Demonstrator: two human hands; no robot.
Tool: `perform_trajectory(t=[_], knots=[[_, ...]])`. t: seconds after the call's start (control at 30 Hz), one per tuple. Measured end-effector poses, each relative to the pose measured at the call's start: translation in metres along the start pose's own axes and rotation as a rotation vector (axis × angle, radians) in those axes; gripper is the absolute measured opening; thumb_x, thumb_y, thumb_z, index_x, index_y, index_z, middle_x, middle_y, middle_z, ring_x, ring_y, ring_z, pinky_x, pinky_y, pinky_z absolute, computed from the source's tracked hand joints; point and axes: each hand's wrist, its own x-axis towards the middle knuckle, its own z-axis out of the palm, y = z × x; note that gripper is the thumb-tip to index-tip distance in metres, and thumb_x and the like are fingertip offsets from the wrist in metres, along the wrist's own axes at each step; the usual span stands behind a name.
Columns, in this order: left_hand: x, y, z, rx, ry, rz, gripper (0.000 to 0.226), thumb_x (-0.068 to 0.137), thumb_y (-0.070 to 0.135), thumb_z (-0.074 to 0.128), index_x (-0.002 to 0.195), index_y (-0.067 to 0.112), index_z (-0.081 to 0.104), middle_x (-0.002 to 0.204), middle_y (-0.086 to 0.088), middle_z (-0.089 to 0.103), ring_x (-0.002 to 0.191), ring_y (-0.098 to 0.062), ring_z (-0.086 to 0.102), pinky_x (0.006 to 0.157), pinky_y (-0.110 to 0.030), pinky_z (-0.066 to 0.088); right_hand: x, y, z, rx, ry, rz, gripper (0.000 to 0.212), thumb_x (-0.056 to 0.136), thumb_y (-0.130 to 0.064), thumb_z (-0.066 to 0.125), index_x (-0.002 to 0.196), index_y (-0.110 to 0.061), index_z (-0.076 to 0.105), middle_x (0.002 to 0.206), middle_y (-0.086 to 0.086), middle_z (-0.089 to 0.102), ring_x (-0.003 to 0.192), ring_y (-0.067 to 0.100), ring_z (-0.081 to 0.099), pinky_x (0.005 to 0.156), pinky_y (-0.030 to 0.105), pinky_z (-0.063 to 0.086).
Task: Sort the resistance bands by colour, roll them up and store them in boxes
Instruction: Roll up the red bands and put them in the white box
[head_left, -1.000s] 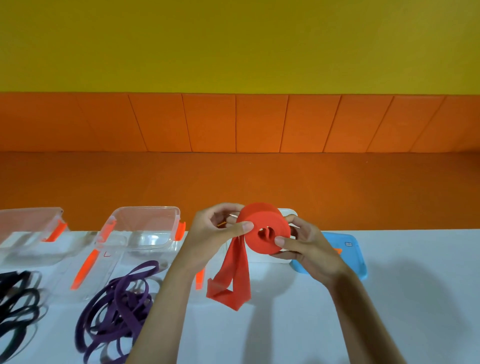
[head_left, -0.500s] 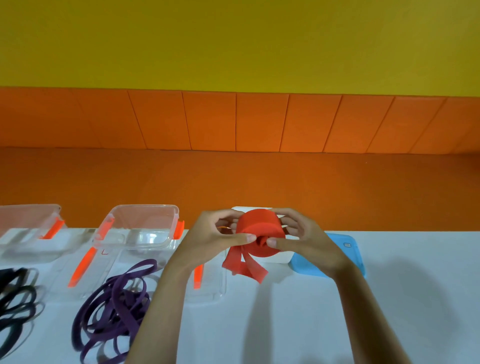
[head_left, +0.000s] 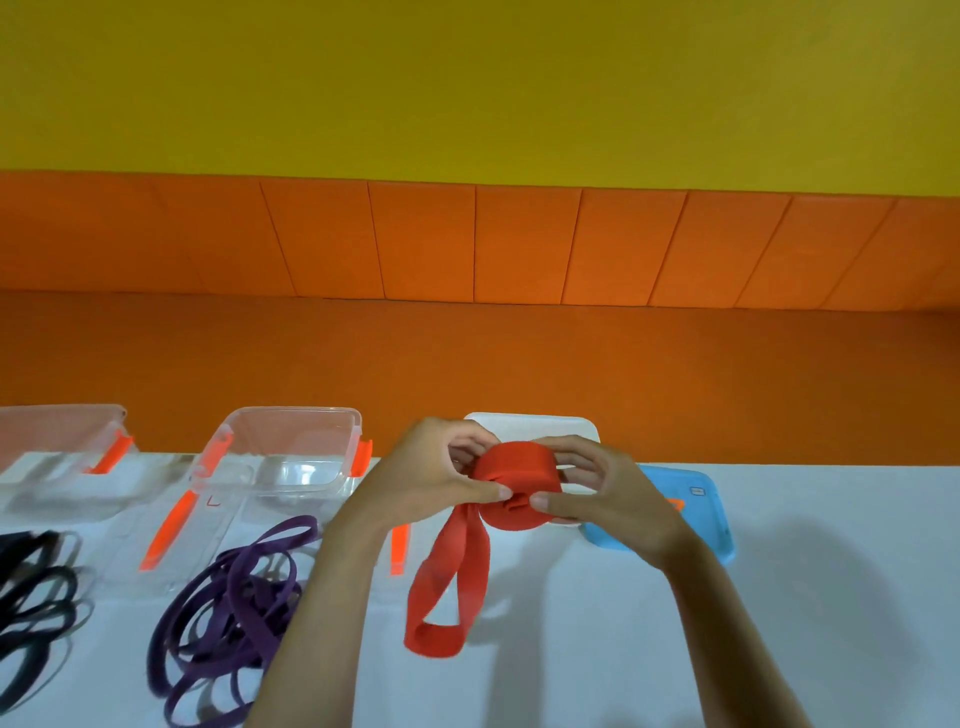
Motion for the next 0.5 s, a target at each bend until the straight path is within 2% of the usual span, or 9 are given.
perform_trajectory(t=[0.07,0.2,0.33,0.43,0.5], knots=[[0.0,0.0,0.003,0.008,-0.008,0.013,0.037,0.076,0.024,0.096,0.109,0.024,0.079,0.102,0.012,0.079,0.099,-0.008,0.074,0.093,-0.028,0.06,0.002,-0.004,-0.002,-0.023,0.025,-0.022,0.045,0.074,-0.02,0.096,0.113,-0.033,0.077,0.112,-0.003,0.077,0.107,0.014,0.074,0.073,0.034,0.065],[-0.004,-0.005,0.003,-0.125,-0.063,-0.042,0.046,0.077,0.028,0.095,0.118,0.025,0.075,0.109,0.016,0.079,0.106,-0.003,0.073,0.089,-0.013,0.055,0.001,-0.006,-0.007,0.068,0.06,-0.038,0.04,0.073,-0.016,0.095,0.108,-0.027,0.079,0.108,0.003,0.078,0.102,0.023,0.077,0.07,0.04,0.066],[-0.006,-0.006,0.001,-0.074,-0.089,-0.035,0.047,0.074,0.034,0.097,0.115,0.025,0.075,0.105,0.014,0.081,0.101,-0.004,0.076,0.086,-0.013,0.056,-0.003,0.003,-0.004,0.161,0.021,-0.014,0.039,0.078,-0.018,0.093,0.113,-0.021,0.077,0.113,0.007,0.076,0.105,0.03,0.076,0.073,0.046,0.066],[-0.006,-0.006,0.003,-0.056,-0.037,0.006,0.049,0.068,0.036,0.1,0.11,0.026,0.077,0.101,0.016,0.08,0.097,-0.006,0.076,0.085,-0.018,0.059,-0.007,0.005,0.002,0.132,0.005,-0.027,0.045,0.078,-0.021,0.093,0.118,-0.025,0.073,0.118,0.002,0.074,0.112,0.024,0.073,0.076,0.041,0.065],[-0.006,-0.007,0.008,-0.091,0.003,0.037,0.048,0.066,0.032,0.101,0.109,0.027,0.078,0.1,0.016,0.08,0.097,-0.005,0.076,0.083,-0.014,0.057,-0.006,0.001,0.003,0.038,0.027,-0.053,0.047,0.074,-0.025,0.095,0.115,-0.032,0.074,0.116,-0.005,0.075,0.112,0.015,0.072,0.075,0.034,0.065]])
